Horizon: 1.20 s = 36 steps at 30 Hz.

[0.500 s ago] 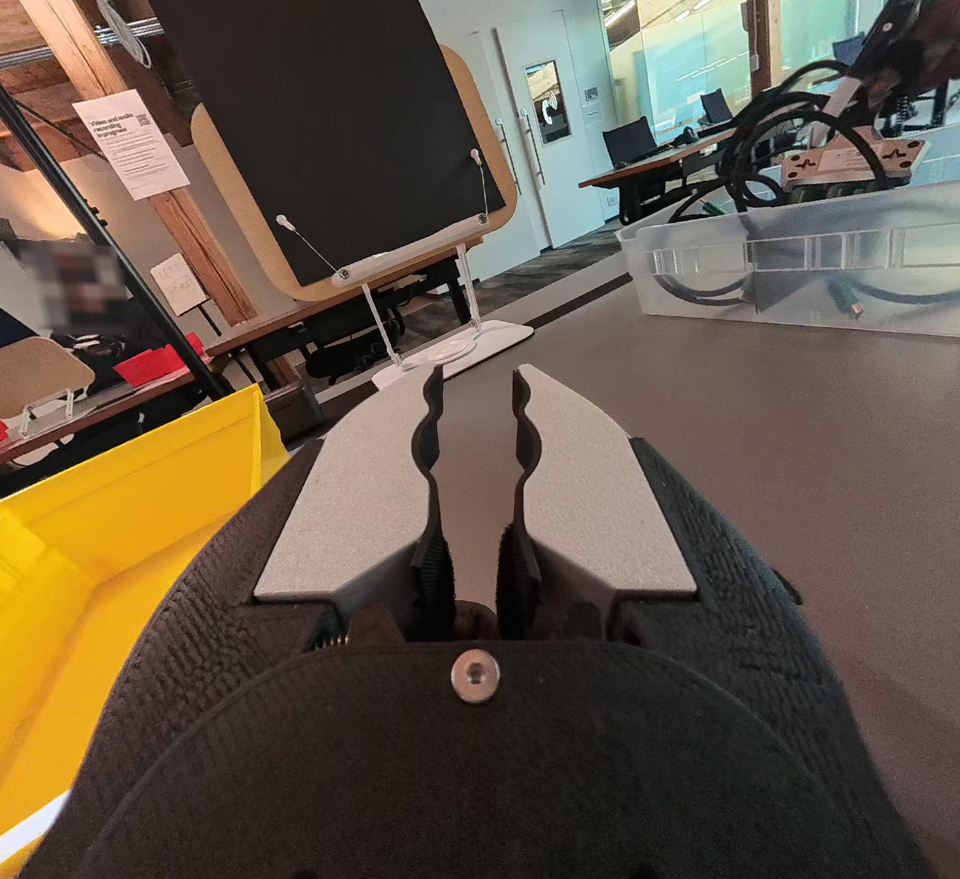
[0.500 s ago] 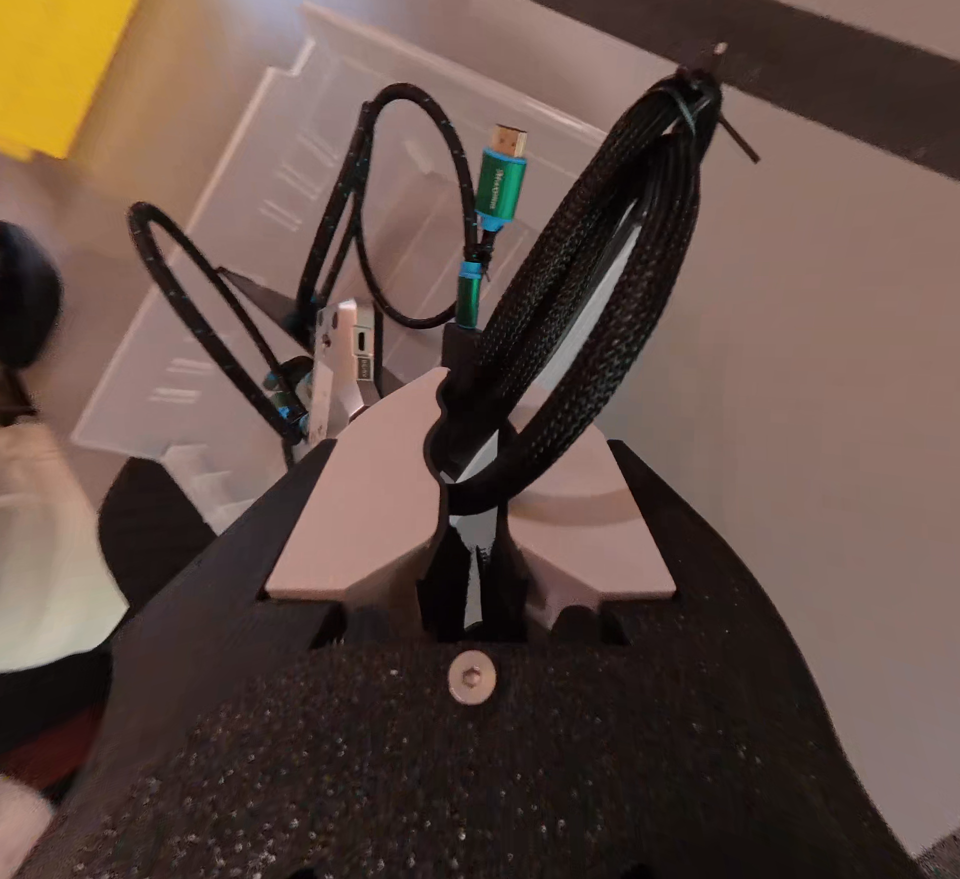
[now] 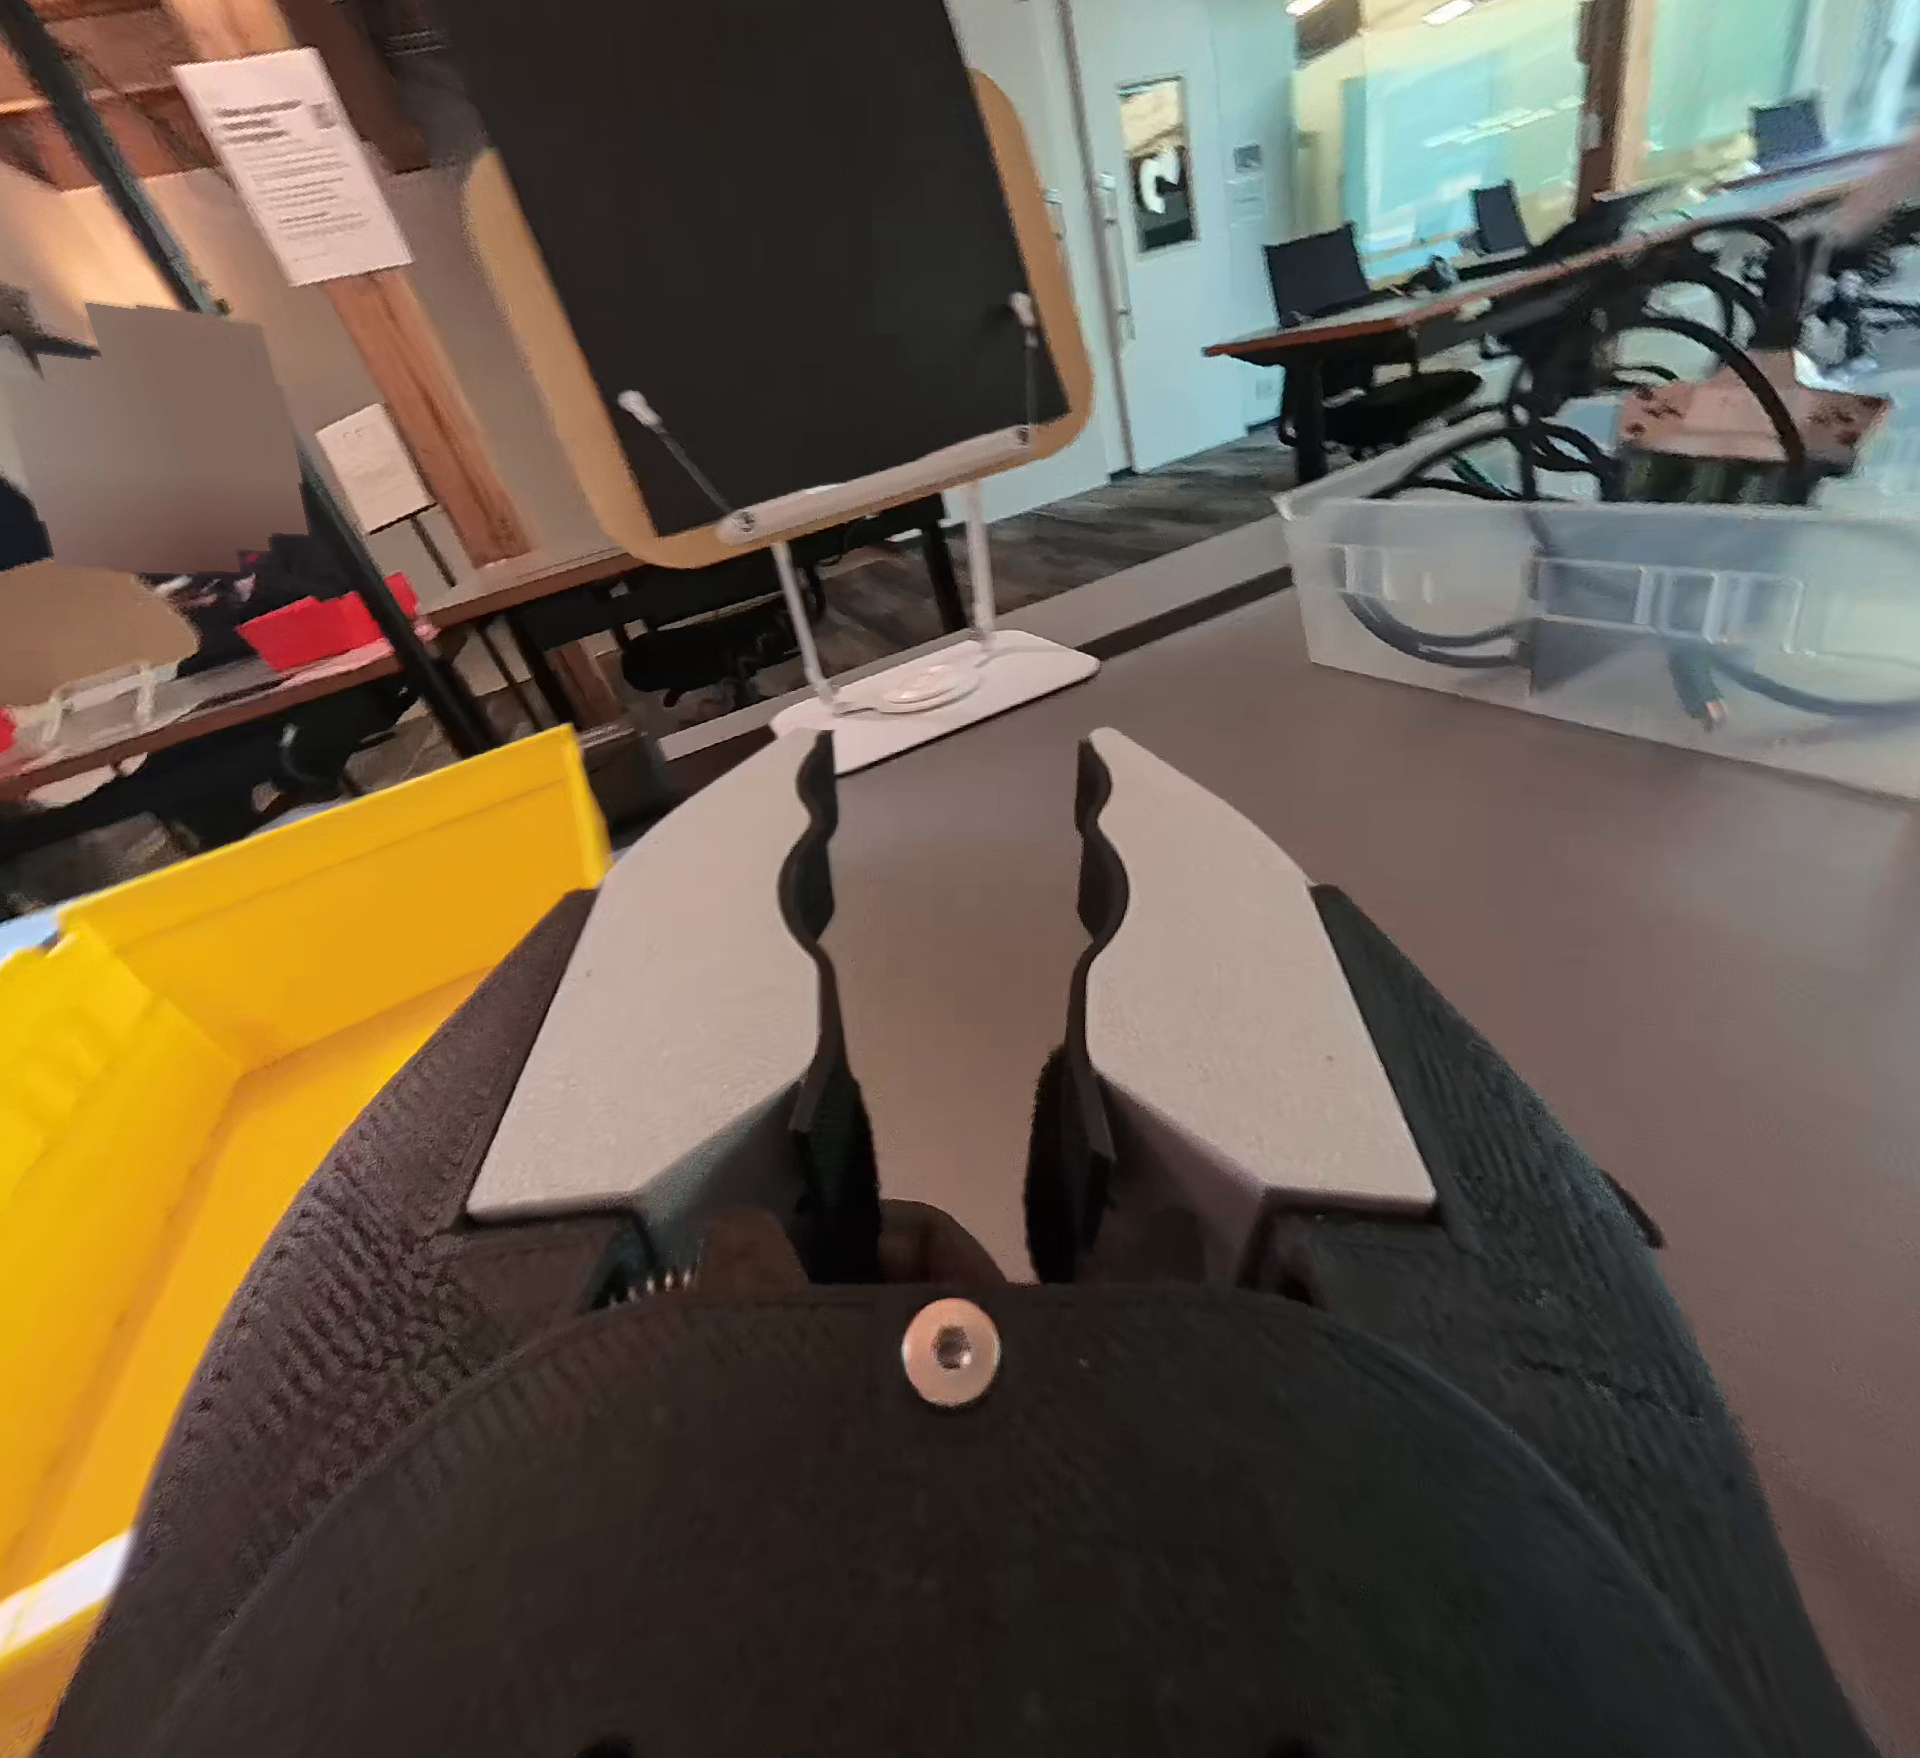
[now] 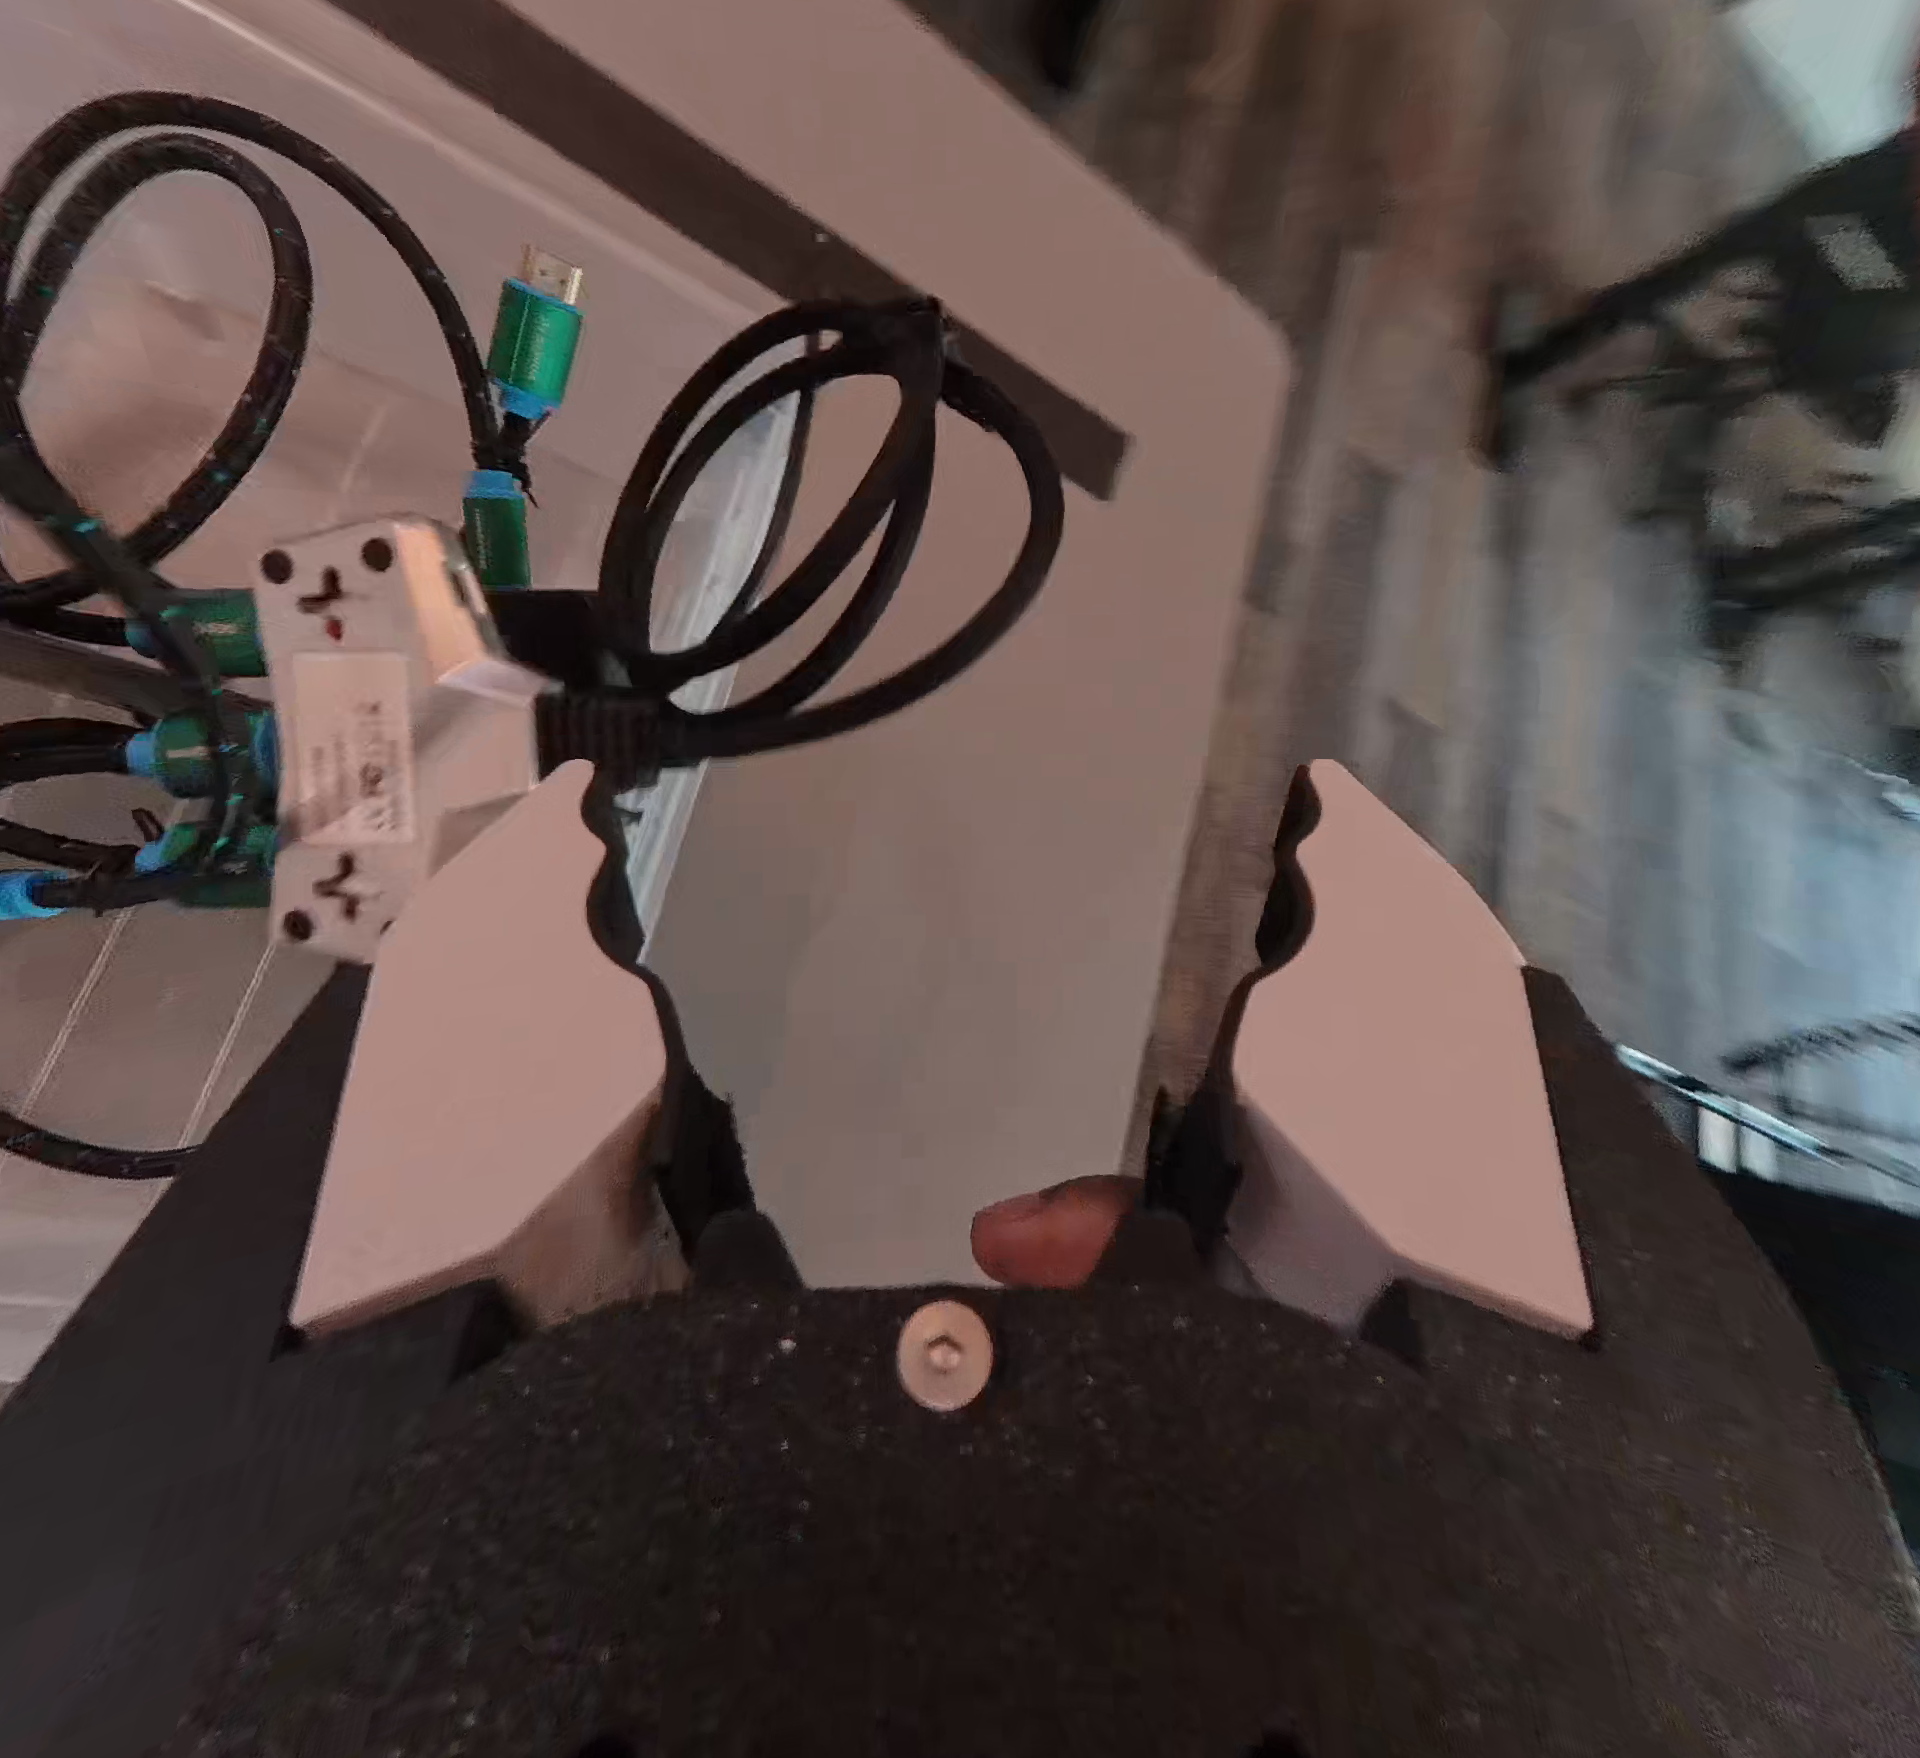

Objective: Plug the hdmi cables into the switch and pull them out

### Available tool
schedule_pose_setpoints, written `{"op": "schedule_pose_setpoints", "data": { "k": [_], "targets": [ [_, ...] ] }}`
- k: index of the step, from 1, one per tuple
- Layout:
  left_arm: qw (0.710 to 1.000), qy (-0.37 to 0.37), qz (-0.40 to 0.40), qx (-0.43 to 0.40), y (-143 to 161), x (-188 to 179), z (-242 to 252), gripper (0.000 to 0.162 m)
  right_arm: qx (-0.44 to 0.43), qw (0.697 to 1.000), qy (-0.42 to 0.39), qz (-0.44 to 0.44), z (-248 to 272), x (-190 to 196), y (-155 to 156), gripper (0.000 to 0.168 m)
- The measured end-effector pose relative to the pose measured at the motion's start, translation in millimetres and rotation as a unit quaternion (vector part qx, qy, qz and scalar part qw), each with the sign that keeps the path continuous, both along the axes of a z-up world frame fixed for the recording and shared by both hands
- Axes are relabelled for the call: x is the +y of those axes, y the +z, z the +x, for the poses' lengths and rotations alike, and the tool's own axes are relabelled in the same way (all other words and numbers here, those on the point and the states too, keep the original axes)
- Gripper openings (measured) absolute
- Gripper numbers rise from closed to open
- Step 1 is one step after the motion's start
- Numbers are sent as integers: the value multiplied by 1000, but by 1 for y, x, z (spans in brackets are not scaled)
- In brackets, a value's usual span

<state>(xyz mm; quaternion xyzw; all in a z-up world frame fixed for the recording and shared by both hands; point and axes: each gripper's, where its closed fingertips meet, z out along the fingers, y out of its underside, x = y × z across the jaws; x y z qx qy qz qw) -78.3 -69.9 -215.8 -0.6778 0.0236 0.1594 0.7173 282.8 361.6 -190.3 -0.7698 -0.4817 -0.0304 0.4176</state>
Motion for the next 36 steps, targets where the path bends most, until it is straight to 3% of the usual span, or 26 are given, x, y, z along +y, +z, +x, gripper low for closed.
{"op": "schedule_pose_setpoints", "data": {
  "k": [1,4,6,9,12,15,16,17,19,20,23,28,36],
  "targets": [
    [1000,16,9,-13,3,-4,-7,49,15,999,-8,32,0,-20,9,115],
    [996,66,23,-53,6,-15,-29,61,171,982,58,55,-41,-107,16,115],
    [993,99,5,-65,-2,-19,-43,66,240,965,98,28,-65,-162,-2,115],
    [986,137,-49,-83,-24,-22,-62,70,259,958,117,-45,-93,-212,-55,122],
    [980,140,-104,-92,-44,-17,-75,71,251,960,98,-75,-110,-223,-94,116],
    [972,140,-161,-102,-62,-9,-88,67,237,965,79,-78,-123,-224,-110,89],
    [968,140,-179,-108,-69,-7,-91,57,221,970,75,-73,-126,-222,-114,81],
    [965,133,-195,-113,-74,-5,-91,34,203,973,80,-69,-130,-221,-118,69],
    [964,139,-203,-105,-76,-4,-94,13,203,970,109,-72,-143,-228,-119,39],
    [965,132,-209,-90,-75,-3,-92,12,200,973,98,-63,-146,-226,-120,32],
    [967,108,-217,-82,-75,2,-77,13,143,983,113,-29,-151,-227,-122,30],
    [970,52,-231,-48,-76,13,-43,17,185,972,139,-53,-166,-244,-120,31],
    [969,-36,-245,-21,-76,31,5,18,182,963,193,-52,-204,-287,-120,34]
  ]
}}
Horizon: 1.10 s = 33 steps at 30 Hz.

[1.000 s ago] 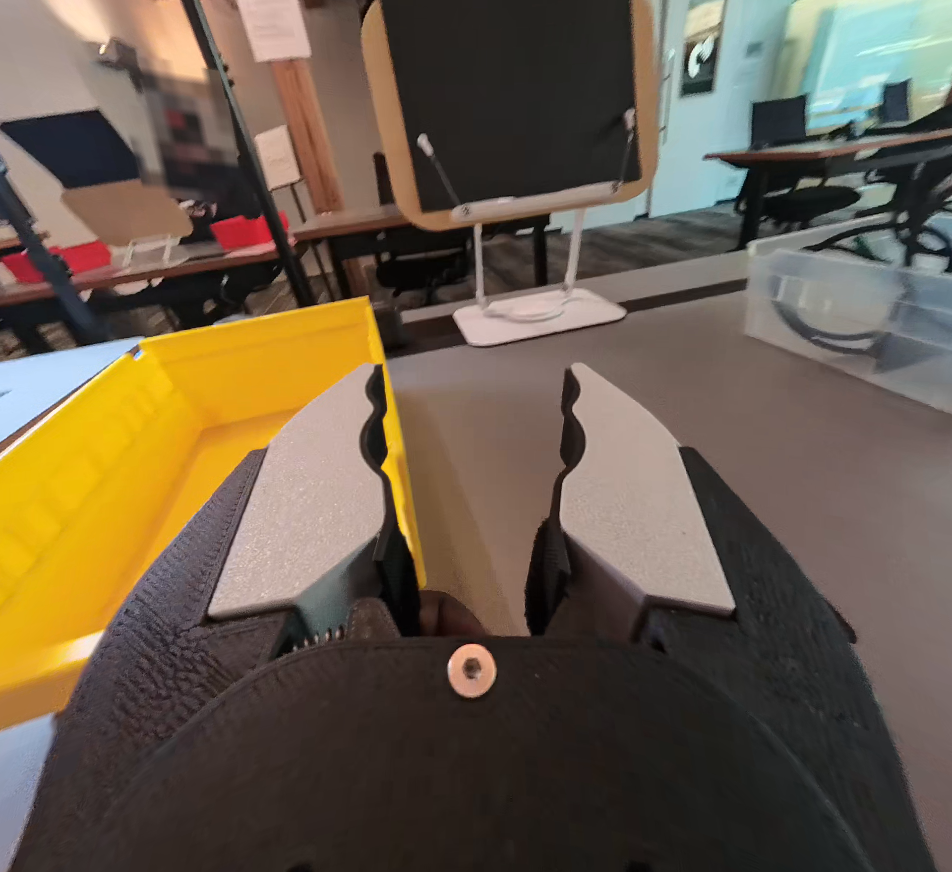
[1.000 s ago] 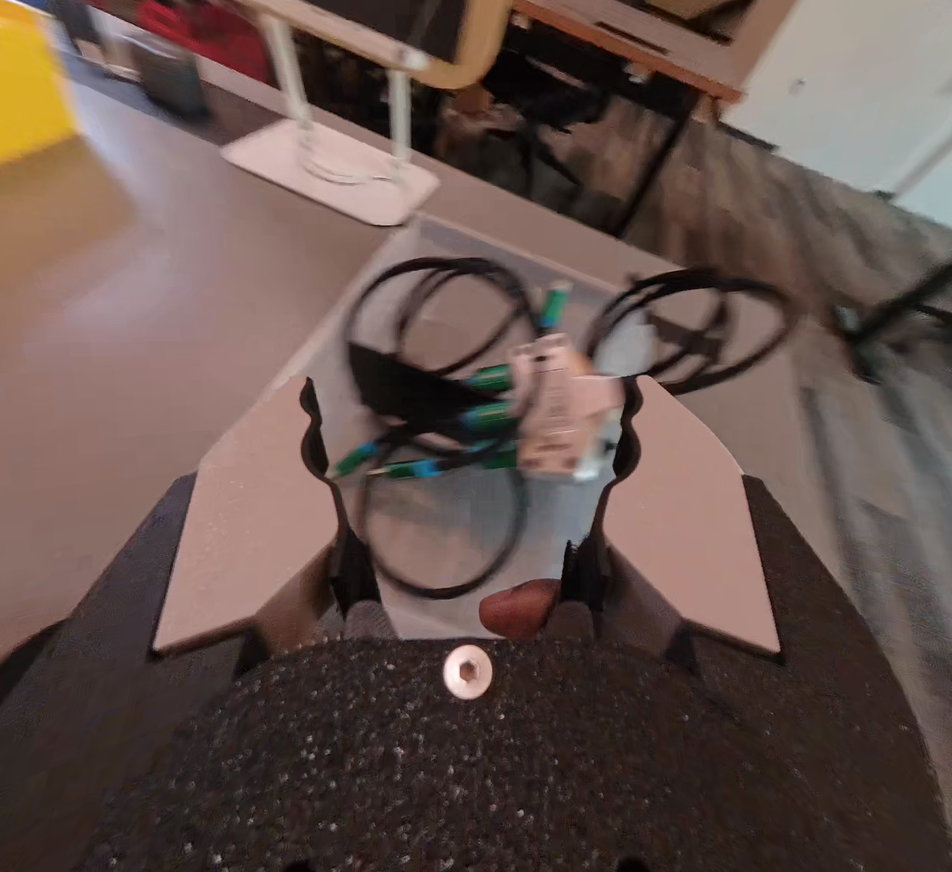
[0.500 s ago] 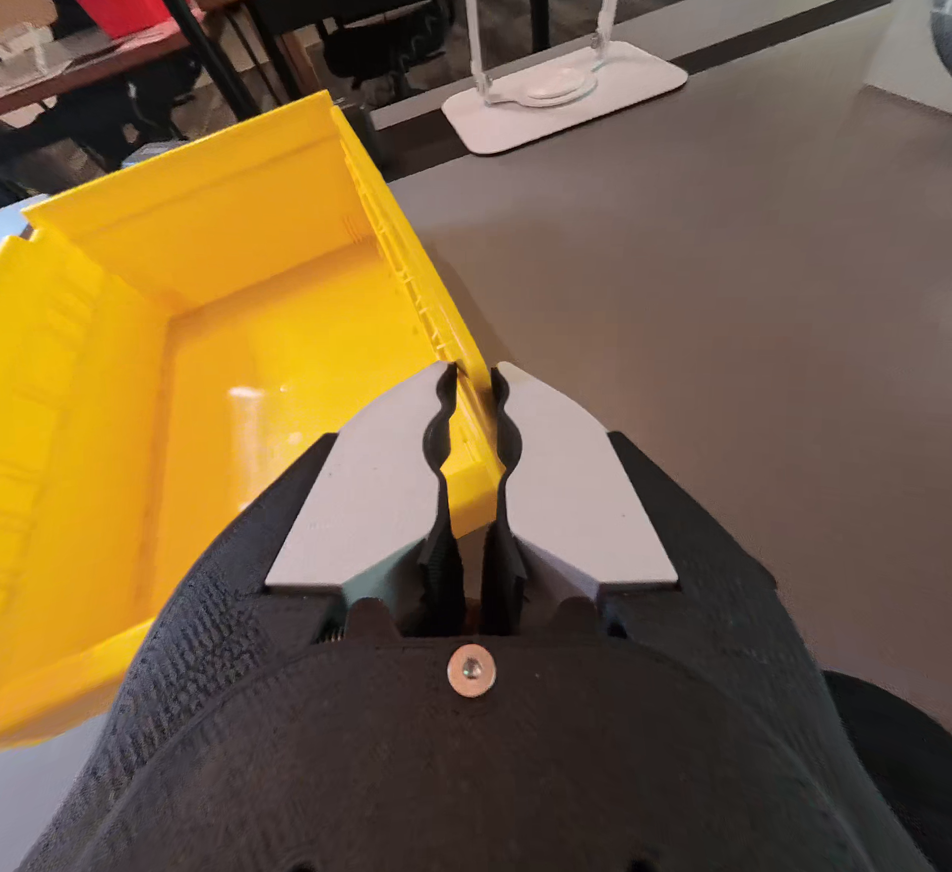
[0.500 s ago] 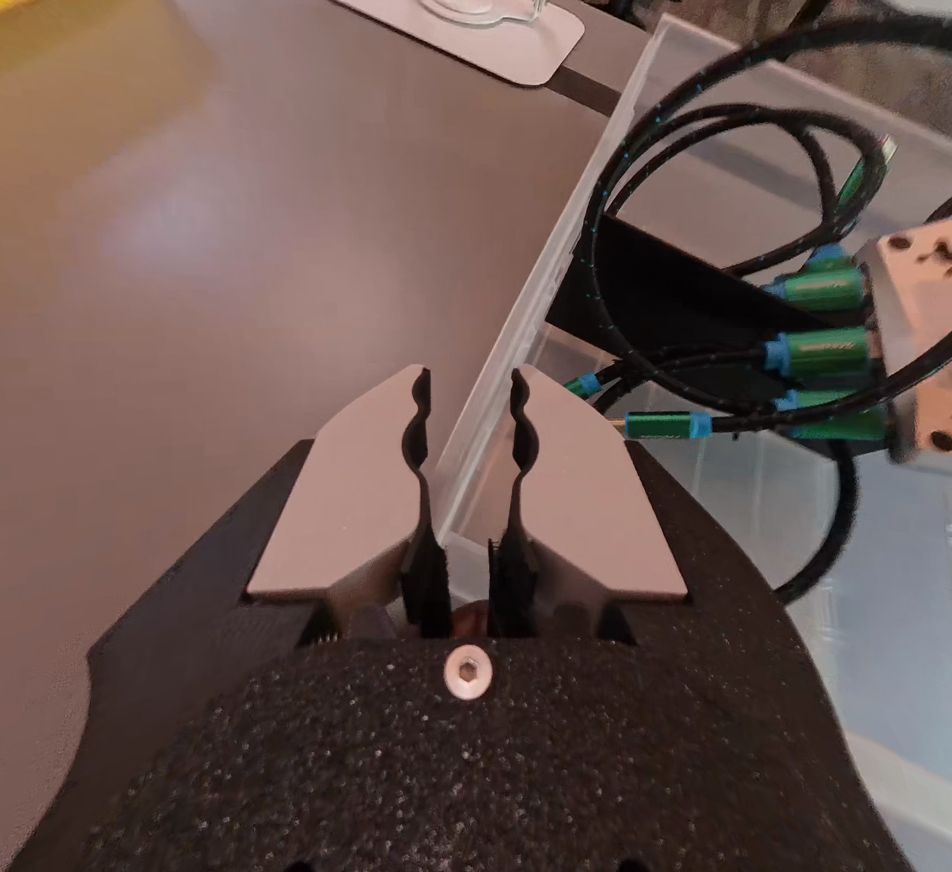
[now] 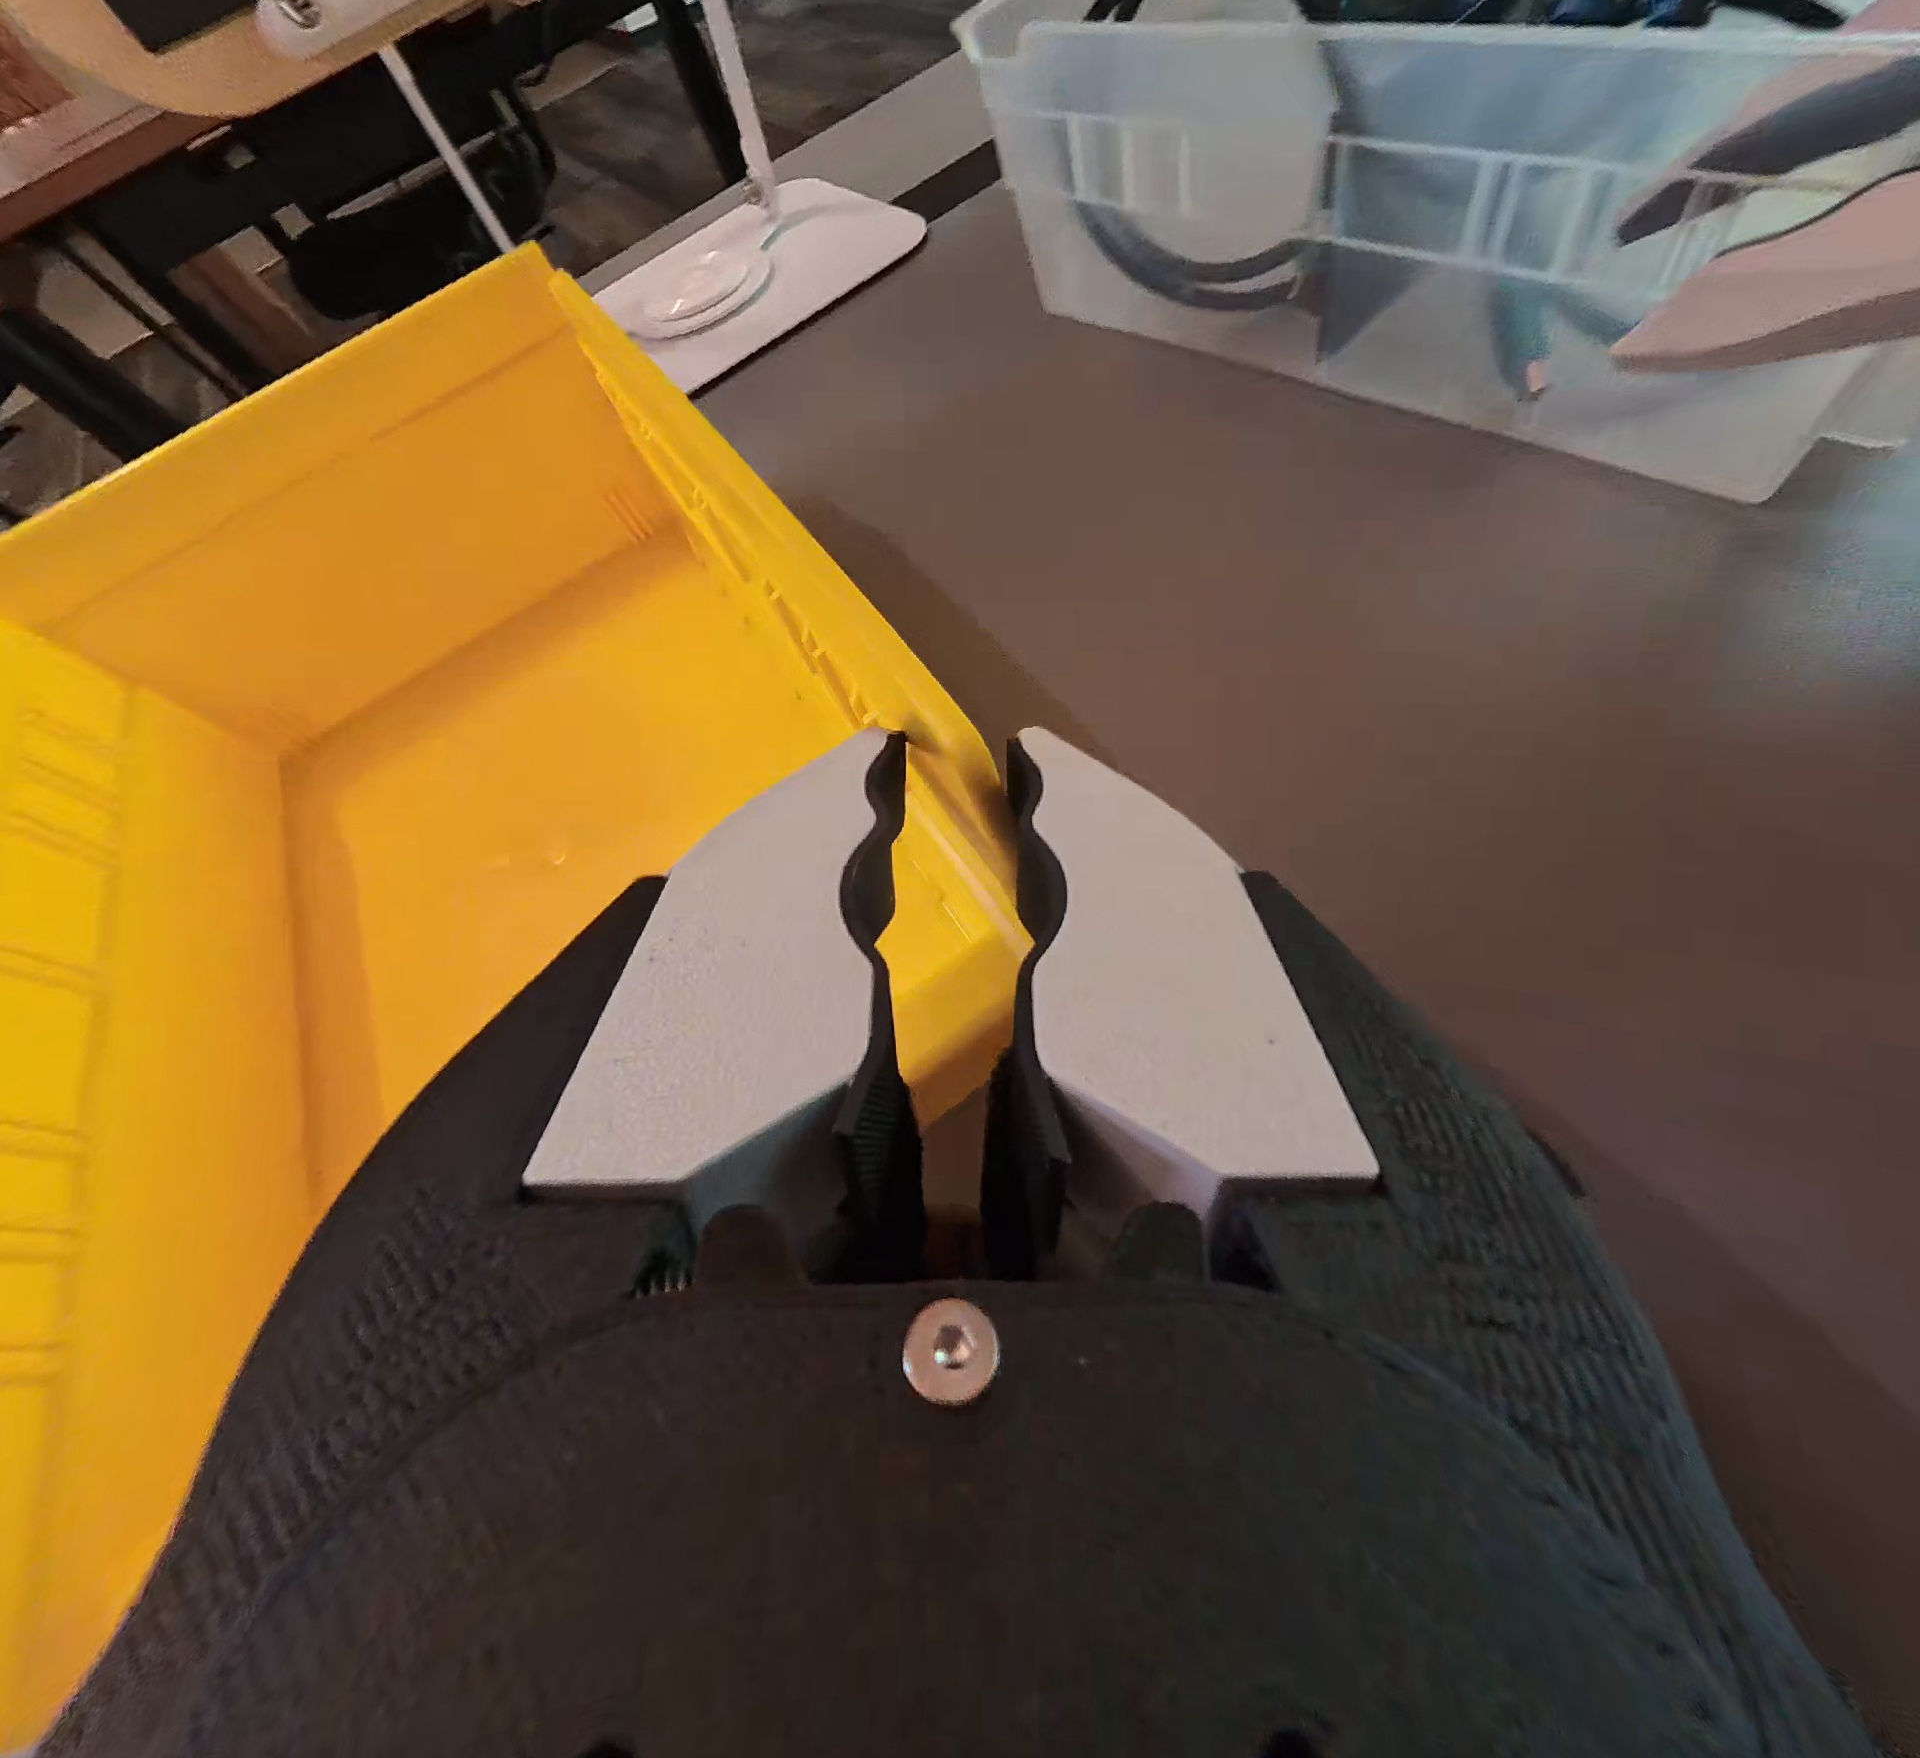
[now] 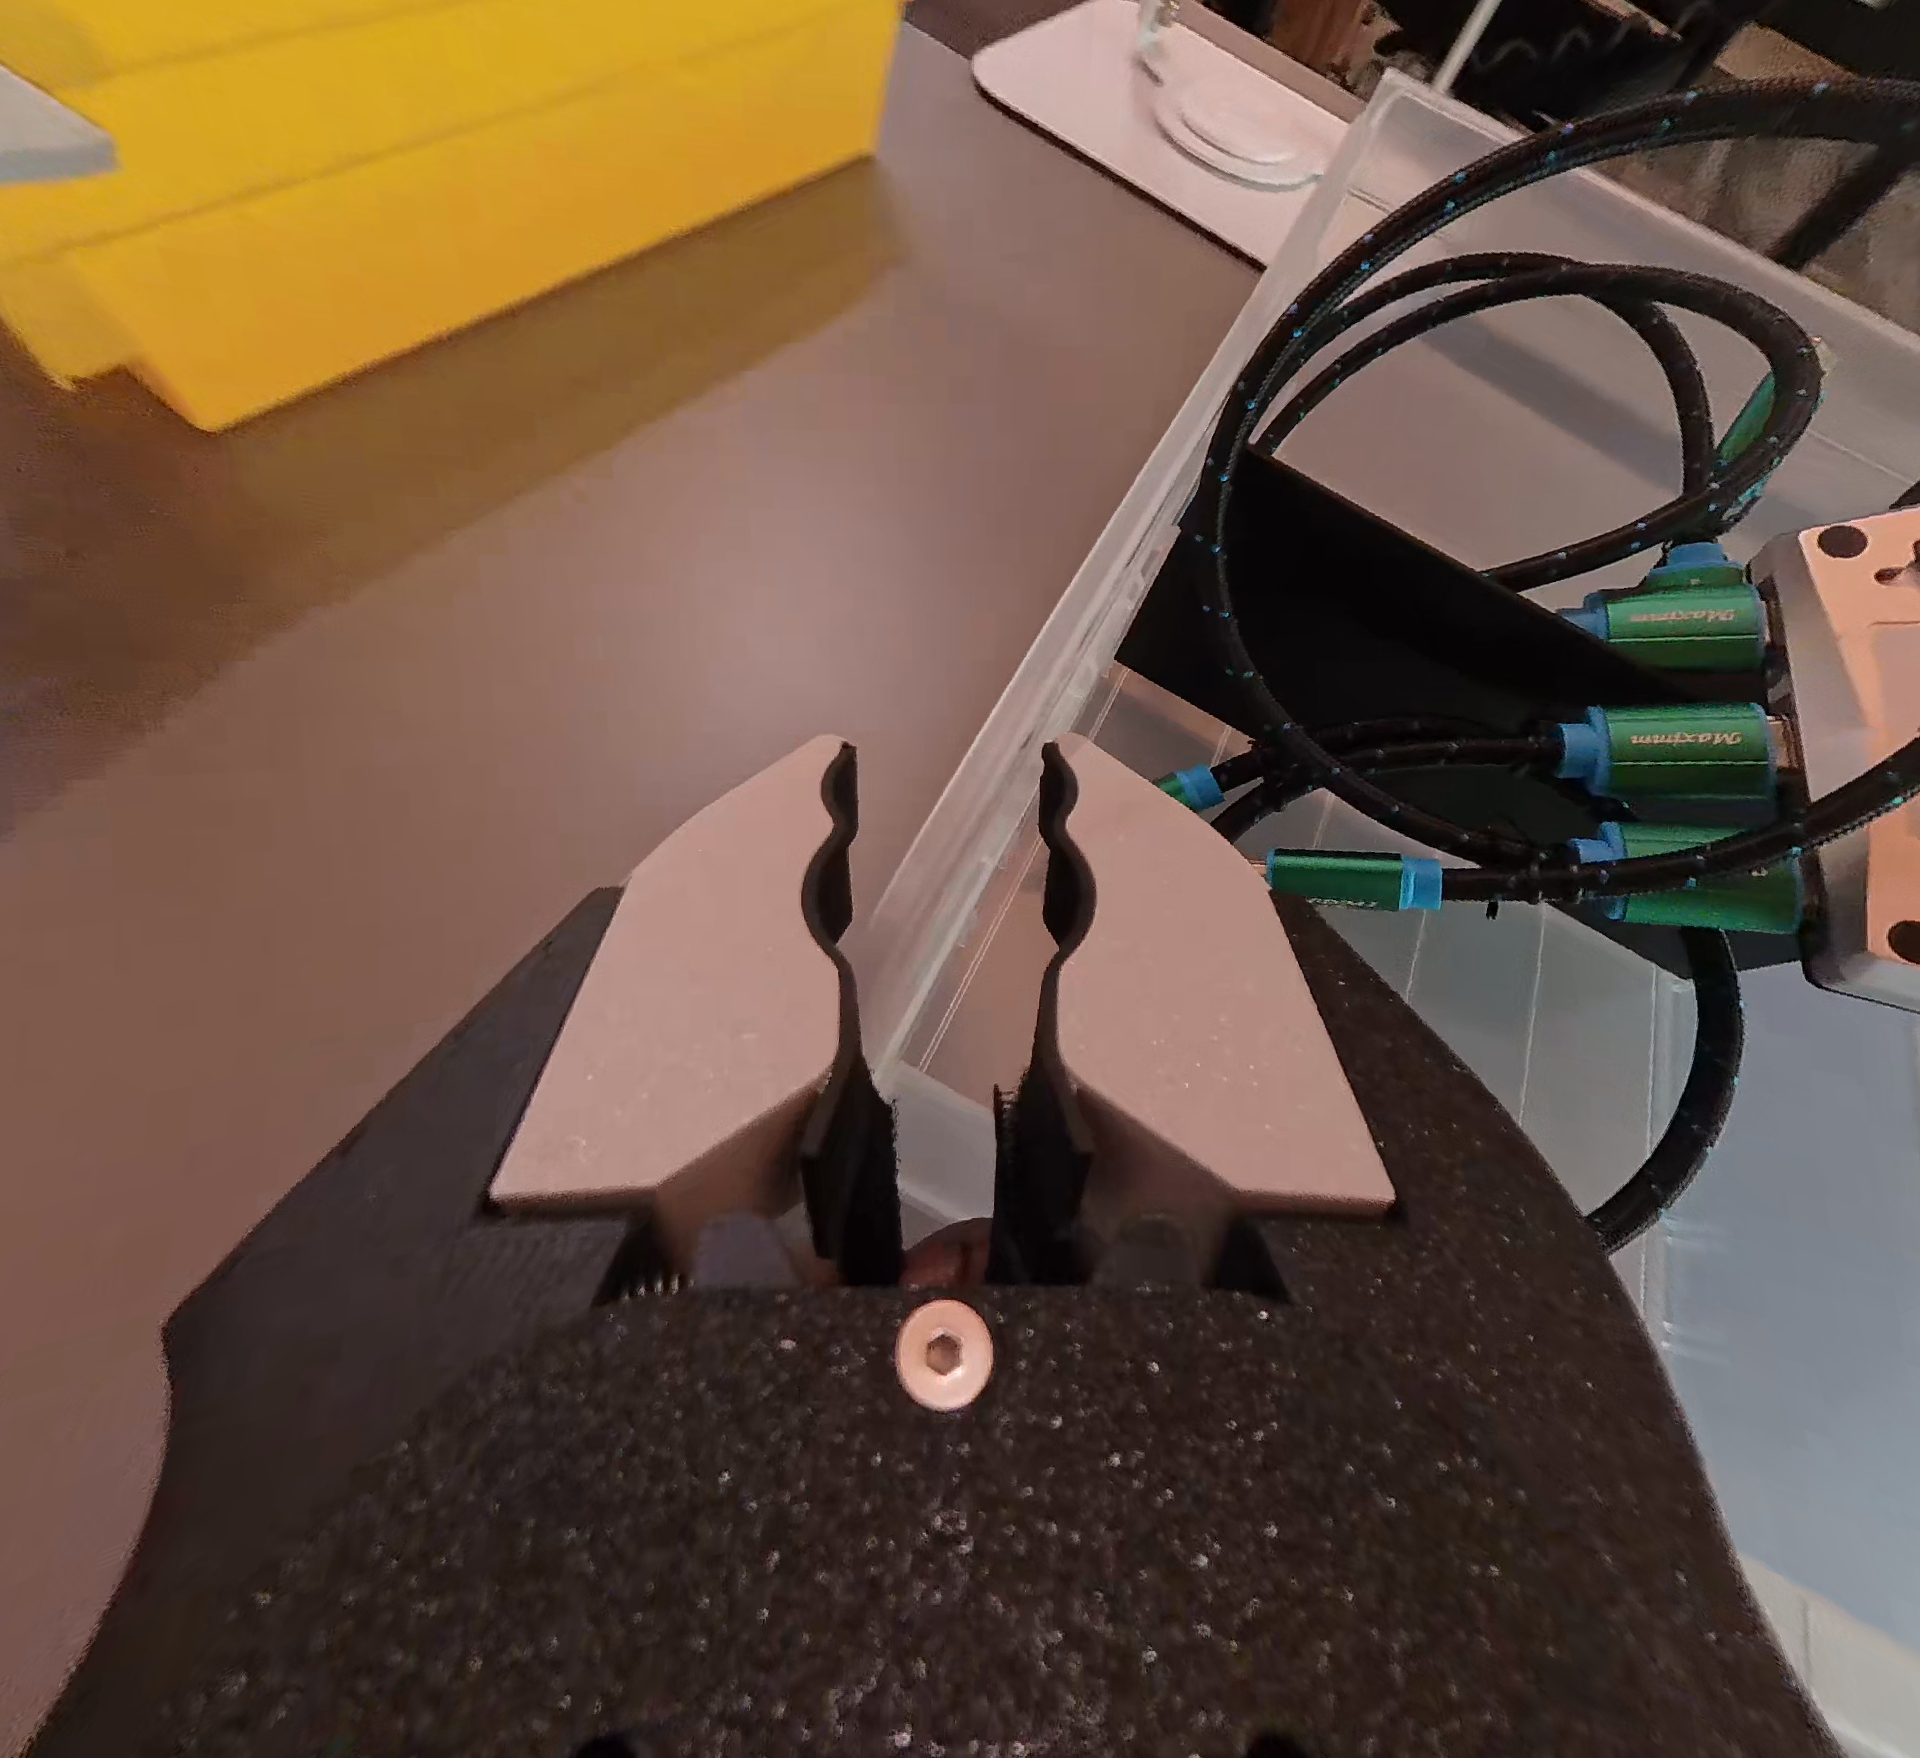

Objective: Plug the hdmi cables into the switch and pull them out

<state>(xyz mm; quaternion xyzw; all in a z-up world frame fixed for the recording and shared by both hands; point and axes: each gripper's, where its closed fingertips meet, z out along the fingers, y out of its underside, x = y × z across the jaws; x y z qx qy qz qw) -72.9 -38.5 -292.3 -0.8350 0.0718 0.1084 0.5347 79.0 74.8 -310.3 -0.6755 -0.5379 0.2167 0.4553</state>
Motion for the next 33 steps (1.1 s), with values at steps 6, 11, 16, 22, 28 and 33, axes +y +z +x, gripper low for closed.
{"op": "schedule_pose_setpoints", "data": {
  "k": [6,11,16,22,28,33],
  "targets": [
    [1000,-16,5,-8,0,8,11,17,5,999,37,-4,-28,-23,0,36],
    [1000,-16,6,-3,0,9,8,16,-18,998,56,21,-48,-32,-1,39],
    [1000,12,7,-1,0,6,-5,14,-22,996,77,30,-71,-43,-2,41],
    [987,23,150,-48,54,6,21,43,95,986,136,-26,-74,-63,32,76],
    [977,-55,156,-131,52,33,87,69,120,990,-58,35,12,21,64,118],
    [982,-61,91,-151,20,60,107,78,63,982,-175,-9,81,83,28,109]
  ]
}}
